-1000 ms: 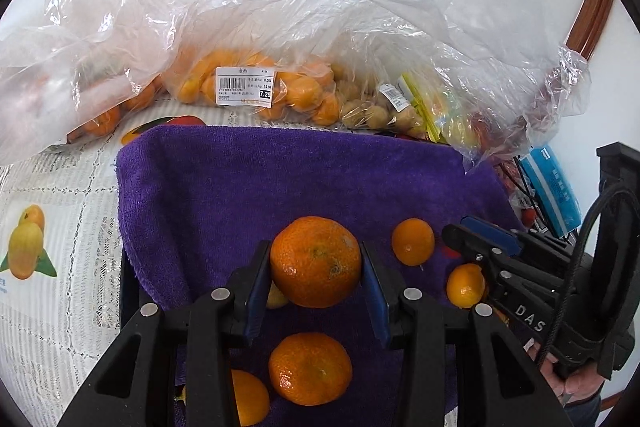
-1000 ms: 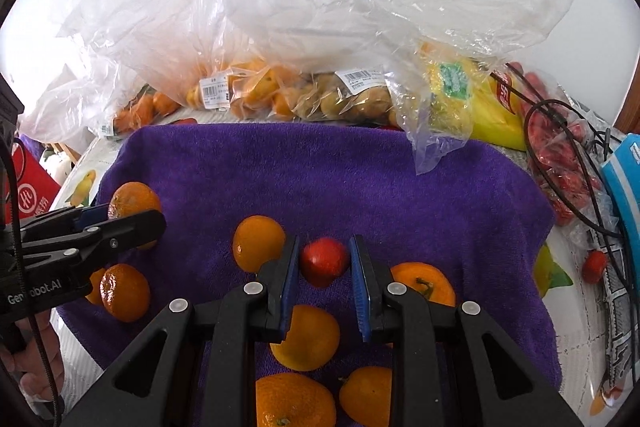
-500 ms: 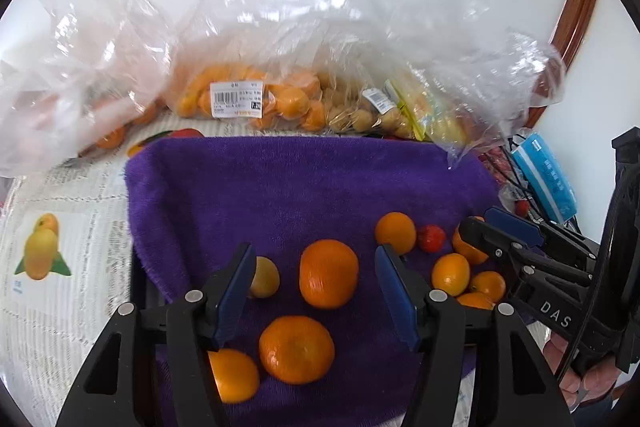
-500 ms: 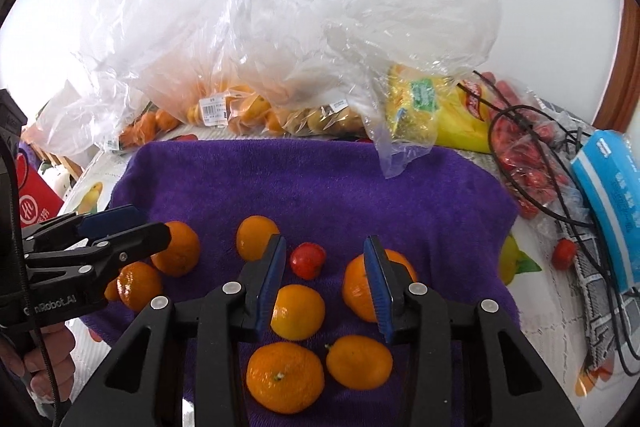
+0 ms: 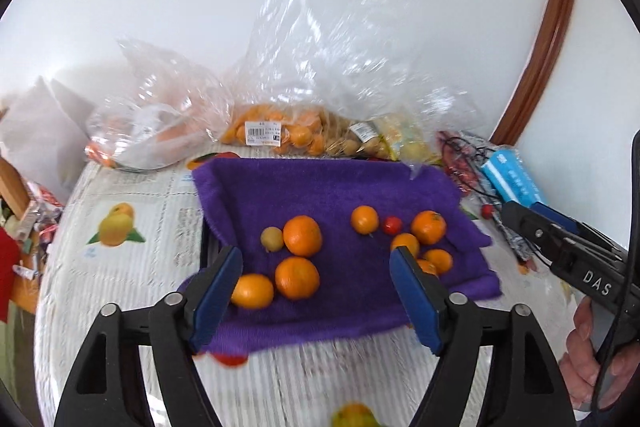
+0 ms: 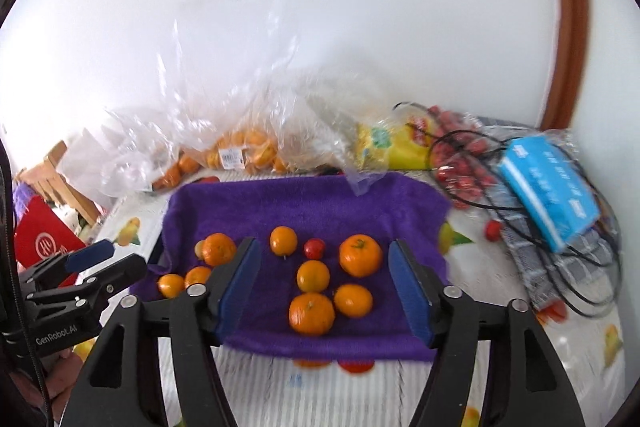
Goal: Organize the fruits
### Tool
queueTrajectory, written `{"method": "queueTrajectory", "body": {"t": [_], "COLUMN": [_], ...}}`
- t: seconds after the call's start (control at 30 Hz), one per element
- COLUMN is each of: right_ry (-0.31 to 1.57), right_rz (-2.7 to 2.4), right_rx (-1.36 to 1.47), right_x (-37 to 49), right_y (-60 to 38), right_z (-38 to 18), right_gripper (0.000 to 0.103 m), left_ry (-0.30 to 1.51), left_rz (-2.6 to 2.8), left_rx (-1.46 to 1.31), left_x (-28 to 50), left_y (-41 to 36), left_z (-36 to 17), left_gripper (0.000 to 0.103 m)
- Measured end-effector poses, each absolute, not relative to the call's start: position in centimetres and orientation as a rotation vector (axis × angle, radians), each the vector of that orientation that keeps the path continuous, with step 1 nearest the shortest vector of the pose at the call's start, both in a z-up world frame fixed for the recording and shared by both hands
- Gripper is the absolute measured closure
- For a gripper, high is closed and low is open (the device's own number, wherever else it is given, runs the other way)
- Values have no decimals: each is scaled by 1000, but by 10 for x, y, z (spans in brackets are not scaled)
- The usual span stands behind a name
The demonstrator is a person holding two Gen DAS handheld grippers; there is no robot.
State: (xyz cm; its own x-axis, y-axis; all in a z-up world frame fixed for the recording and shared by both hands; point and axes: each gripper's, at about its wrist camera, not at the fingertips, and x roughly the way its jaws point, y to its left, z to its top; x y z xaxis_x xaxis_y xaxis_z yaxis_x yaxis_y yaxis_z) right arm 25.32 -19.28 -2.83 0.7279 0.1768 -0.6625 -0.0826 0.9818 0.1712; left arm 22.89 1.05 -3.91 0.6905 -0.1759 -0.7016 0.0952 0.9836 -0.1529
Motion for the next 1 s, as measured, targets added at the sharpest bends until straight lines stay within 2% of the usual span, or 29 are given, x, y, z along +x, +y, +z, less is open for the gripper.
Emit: {"method": "queueTrajectory", "body": {"t": [0.23, 0.3, 0.37, 0.6, 1.0], "right_ry": [673, 656, 647, 622, 587], "right_rz": [74, 58, 41, 5, 9], "right_rx": [100, 100, 104, 122, 97], "right_x": [175, 156, 136, 75, 13], "right_y": [-206, -210, -216, -233, -233], "right_z": [1, 4, 5, 8, 13], "right_gripper": [32, 30, 15, 0, 0], "left_ry": [725, 700, 678, 636, 580], "left_rz": [-147, -138, -138, -126, -105], "left_rx": [-81, -59, -51, -52, -83], "left_x": [160, 140, 122, 71, 9], "left_y": [-4, -10, -15, -23, -22], "left_z": [-10, -4, 1, 8, 15], "left_gripper": [13, 13, 11, 8, 6]}}
